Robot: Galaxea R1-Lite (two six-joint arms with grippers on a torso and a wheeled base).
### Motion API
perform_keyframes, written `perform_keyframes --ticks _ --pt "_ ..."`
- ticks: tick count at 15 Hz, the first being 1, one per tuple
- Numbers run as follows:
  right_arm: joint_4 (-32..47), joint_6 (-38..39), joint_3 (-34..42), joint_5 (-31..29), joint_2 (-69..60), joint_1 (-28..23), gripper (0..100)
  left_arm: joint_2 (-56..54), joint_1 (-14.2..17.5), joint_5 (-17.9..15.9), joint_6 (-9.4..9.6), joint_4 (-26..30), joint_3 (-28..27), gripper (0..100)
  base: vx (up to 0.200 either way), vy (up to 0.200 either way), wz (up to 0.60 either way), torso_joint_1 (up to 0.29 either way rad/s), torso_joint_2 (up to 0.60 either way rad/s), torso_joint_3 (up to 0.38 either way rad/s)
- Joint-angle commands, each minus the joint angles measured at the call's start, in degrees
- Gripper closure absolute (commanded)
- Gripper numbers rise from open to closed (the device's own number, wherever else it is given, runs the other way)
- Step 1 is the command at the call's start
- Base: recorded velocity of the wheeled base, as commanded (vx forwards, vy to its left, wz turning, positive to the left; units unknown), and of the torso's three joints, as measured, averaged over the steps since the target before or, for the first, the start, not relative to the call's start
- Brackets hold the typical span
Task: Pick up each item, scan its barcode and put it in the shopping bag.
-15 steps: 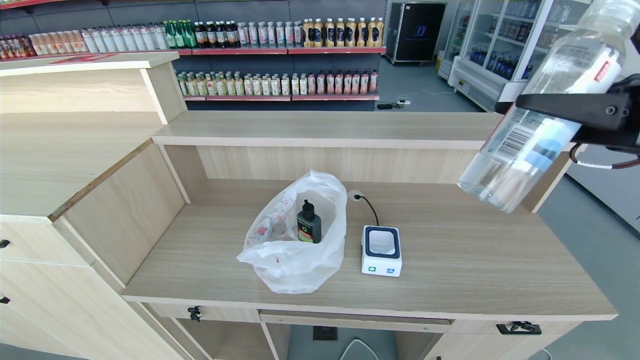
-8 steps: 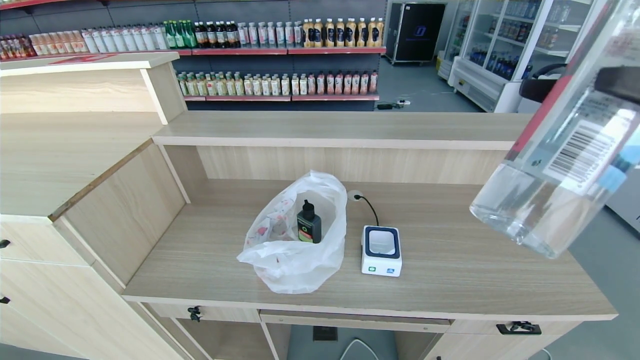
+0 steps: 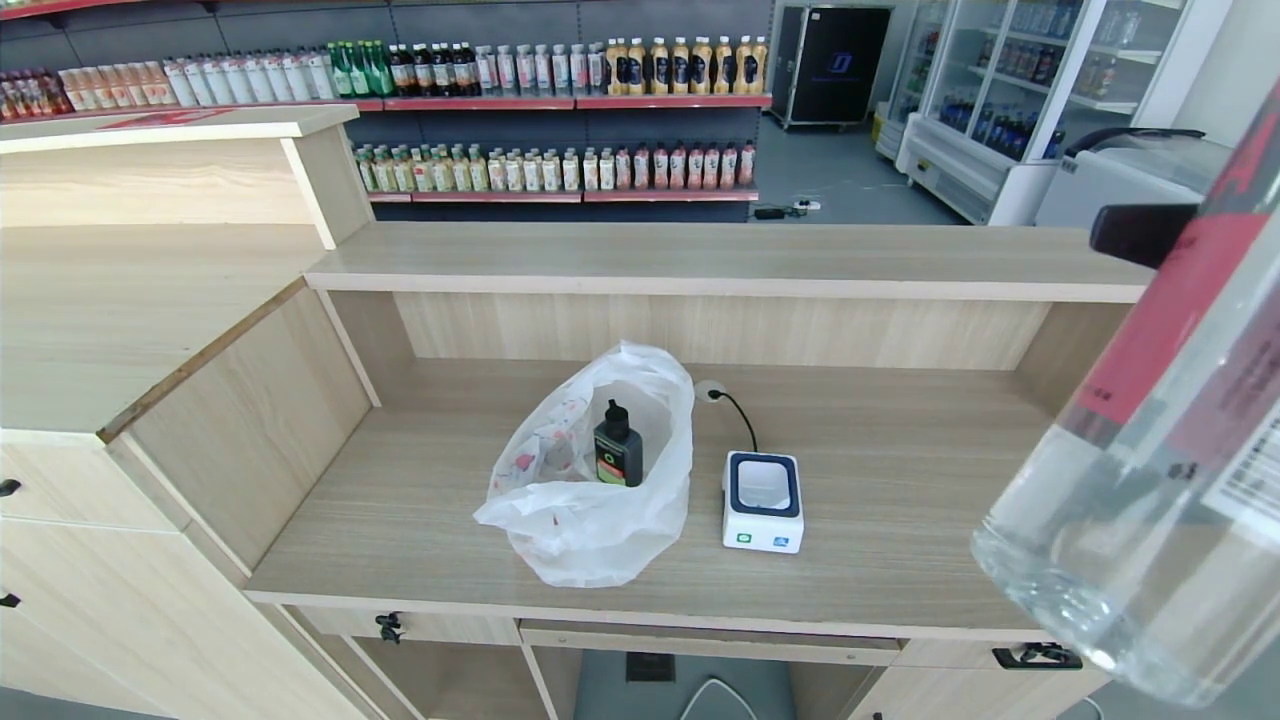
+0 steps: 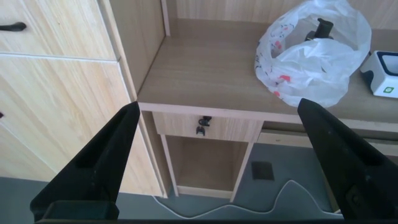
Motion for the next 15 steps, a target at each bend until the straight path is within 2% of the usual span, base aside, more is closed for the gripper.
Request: perform_keyframes --ticks 1,6,11,13,15 --pt "0.19 0.03 2.09 0.04 -1.82 2.2 100 -0.02 -0.07 0.11 -0.02 0.0 0.0 0 0.0 0.0 0.0 0.0 0.0 0.0" --pt "0.1 -0.58 2.53 0.04 -2.17 4.31 100 -0.02 0.02 0.02 -0.02 0.0 0.0 0 0.0 0.0 0.0 0.0 0.0 0.0" --pt "0.19 -1.82 2.88 0.04 -2.52 3.34 100 -0.02 0.02 0.02 -0.02 0.0 0.0 0 0.0 0.0 0.0 0.0 0.0 0.0" --pt "0.1 -5.24 3.15 -0.05 -1.29 -1.84 100 -0.02 0.02 0.02 -0.02 0.0 0.0 0 0.0 0.0 0.0 0.0 0.0 0.0" --pt "-0.16 -10.08 6.13 -3.56 -0.32 -10.81 100 -0.02 0.02 0.02 -0.02 0.0 0.0 0 0.0 0.0 0.0 0.0 0.0 0.0"
